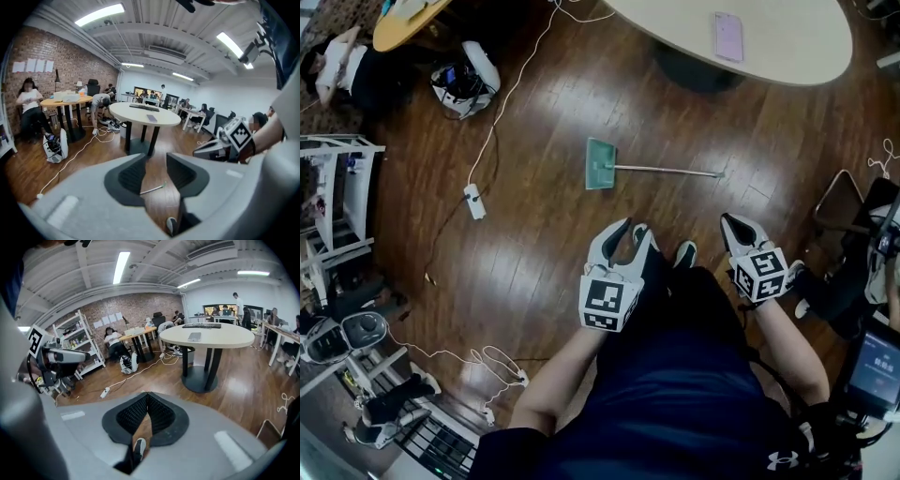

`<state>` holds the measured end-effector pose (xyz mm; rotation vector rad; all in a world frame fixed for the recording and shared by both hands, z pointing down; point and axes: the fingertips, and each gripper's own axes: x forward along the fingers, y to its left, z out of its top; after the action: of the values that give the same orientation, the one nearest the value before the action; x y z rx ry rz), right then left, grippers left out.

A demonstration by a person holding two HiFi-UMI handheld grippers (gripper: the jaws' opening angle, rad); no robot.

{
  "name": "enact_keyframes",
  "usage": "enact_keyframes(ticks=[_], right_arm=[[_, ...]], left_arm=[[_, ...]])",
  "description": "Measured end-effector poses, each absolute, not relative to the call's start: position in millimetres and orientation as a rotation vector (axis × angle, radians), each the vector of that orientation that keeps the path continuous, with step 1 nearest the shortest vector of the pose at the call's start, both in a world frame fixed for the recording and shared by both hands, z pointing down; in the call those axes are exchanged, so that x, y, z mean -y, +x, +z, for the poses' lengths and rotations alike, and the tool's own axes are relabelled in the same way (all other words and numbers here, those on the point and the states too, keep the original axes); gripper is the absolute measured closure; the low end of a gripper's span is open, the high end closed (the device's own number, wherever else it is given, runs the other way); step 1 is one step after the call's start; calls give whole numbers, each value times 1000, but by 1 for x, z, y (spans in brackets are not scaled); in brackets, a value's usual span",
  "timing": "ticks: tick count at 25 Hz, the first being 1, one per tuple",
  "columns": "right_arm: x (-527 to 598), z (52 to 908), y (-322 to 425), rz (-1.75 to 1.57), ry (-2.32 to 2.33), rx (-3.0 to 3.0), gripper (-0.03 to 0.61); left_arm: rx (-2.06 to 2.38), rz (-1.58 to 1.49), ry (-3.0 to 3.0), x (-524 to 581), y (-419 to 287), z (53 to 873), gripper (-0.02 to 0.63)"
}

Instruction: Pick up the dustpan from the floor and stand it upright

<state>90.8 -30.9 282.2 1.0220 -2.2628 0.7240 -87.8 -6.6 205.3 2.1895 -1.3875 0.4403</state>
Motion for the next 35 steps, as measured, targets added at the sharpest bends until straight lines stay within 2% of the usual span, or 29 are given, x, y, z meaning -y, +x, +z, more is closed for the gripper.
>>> enact_keyframes(ticks=[4,12,15,19,25,35], right_arm=[[33,315,82,640,947,2196,565],[45,427,145,670,990,2058,506],[50,472,165,671,968,2027,531],[67,556,191,692,998,2002,532],[79,570,226,728,1115,1931,529],[104,703,240,763,1138,1934,522]], left_arm=[[1303,560,2229,8,-98,237,463],[1188,727,2246,18,-67,320,429],[1118,763,2253,23,-46,359,430],[1077,780,2293,43,-30,426,430],[1112,785,2328,76,-41,437,433],[962,852,2394,95,-7,564,437]])
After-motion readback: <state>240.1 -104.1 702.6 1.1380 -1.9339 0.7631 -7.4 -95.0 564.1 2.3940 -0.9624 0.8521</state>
